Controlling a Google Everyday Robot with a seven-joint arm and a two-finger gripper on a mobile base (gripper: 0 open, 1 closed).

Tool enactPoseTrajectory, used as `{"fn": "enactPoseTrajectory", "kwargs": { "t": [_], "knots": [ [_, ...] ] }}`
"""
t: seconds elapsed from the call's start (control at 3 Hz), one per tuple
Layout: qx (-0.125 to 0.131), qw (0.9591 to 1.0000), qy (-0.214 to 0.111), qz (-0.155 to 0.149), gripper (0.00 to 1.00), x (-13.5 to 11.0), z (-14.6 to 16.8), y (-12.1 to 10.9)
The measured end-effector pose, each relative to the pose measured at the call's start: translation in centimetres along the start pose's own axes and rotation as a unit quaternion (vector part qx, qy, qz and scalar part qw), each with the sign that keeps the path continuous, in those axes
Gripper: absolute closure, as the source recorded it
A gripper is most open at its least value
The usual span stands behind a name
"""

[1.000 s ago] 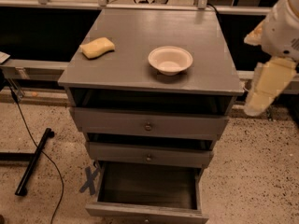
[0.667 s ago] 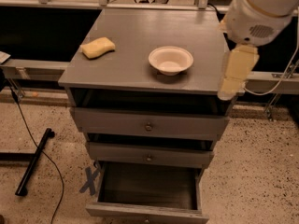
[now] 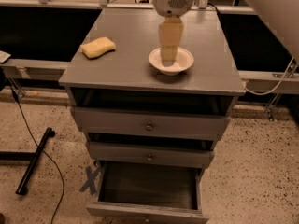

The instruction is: Place sponge into bottom drawer

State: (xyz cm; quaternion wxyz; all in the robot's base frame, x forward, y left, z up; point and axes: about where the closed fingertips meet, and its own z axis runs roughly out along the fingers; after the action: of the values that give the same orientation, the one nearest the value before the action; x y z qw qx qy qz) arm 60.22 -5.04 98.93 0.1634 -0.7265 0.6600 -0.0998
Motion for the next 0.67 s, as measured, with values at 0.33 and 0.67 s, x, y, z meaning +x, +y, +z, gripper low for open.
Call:
{"fn": "enactPoseTrajectory", "kwargs": {
  "t": [0.33,0.67],
  "knots": [
    [-0.010,0.9995,0.008,-0.031,0.00,-4.4,3.6,-4.3],
    [-0.019,0.9998,0.009,-0.006,0.00,-6.2,9.2,-8.1]
  ]
}}
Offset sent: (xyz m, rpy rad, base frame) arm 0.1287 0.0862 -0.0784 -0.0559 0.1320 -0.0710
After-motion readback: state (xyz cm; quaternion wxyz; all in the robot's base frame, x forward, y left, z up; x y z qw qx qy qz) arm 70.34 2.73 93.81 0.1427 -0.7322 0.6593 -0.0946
